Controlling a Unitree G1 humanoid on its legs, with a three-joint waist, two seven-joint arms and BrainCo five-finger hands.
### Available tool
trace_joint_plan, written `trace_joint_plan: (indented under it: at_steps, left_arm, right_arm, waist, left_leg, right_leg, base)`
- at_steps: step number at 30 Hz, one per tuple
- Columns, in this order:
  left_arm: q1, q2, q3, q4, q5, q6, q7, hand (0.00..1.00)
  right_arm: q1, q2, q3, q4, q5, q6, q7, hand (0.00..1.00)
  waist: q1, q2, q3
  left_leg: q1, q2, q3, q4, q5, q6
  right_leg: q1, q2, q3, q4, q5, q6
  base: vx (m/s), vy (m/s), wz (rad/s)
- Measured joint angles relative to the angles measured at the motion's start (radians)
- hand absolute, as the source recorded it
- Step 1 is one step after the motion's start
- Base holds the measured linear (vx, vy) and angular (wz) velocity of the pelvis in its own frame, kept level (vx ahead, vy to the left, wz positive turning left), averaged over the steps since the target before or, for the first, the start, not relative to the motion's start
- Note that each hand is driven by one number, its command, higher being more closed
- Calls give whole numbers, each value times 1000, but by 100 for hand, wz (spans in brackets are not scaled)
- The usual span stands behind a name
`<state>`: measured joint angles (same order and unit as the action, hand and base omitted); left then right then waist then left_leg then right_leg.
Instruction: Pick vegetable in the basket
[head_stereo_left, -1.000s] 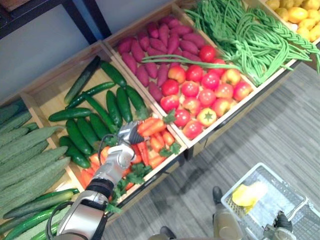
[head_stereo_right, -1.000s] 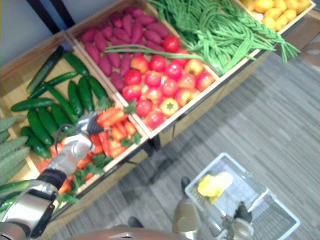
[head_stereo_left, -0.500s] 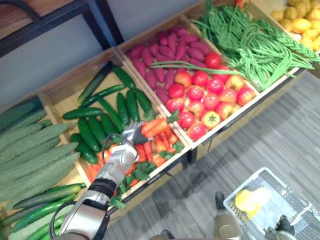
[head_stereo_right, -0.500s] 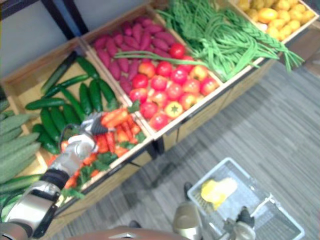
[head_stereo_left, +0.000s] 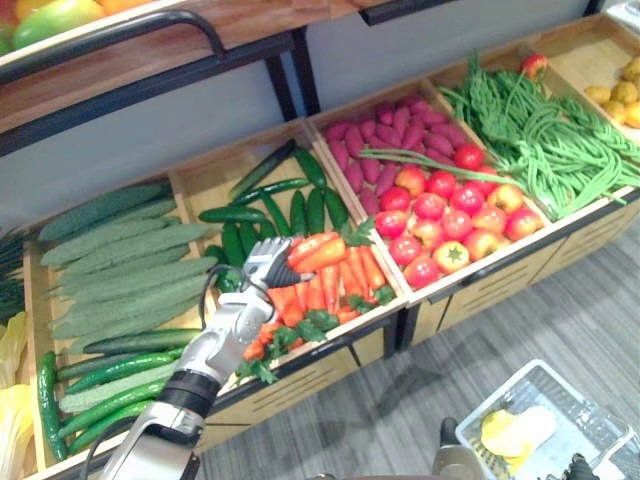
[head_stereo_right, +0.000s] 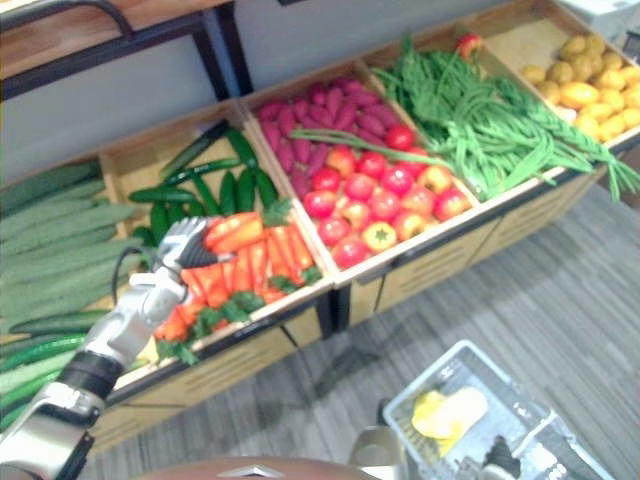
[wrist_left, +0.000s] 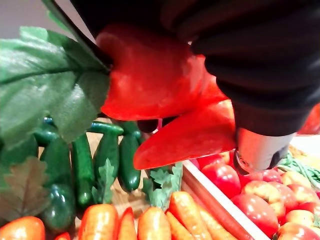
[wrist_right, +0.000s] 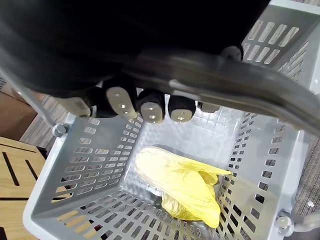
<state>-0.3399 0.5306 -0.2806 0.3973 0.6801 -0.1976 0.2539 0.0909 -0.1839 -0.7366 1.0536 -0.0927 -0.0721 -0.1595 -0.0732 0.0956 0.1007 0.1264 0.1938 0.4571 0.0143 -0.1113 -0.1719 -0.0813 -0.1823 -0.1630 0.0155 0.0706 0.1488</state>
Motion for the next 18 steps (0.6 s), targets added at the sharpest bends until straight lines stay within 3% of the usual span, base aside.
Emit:
trace_joint_plan:
  at_steps: [4, 11, 18]
  left_arm:
    - [14, 51, -17, -54, -1, -20, -5, 100]
    - [15, 108, -87, -223, -16, -112, -43, 100]
    - [34, 182, -197, -344, -101, -182, -99, 100]
  right_arm:
    - [12, -32, 54, -28, -42, 2, 27, 100]
    - [3, -271, 201, -113, -215, -1, 92, 100]
    - [-7, -494, 496, -341, -302, -75, 151, 100]
  waist:
    - [1, -15, -27]
    - [21, -27, -33]
    - [14, -44, -28]
  left_leg:
    - [5, -4, 0, -13, 11, 1]
    - [58, -13, 96, -30, 10, 0]
    - [155, -24, 306, -28, -20, -22]
  right_leg:
    - [0, -1, 2, 0, 1, 1]
    - [-21, 20, 101, 3, 15, 2]
    - [-59, 80, 295, 6, 46, 3]
  base:
    - [-29, -18, 1]
    - [-6, -7, -37]
    - [-43, -13, -83]
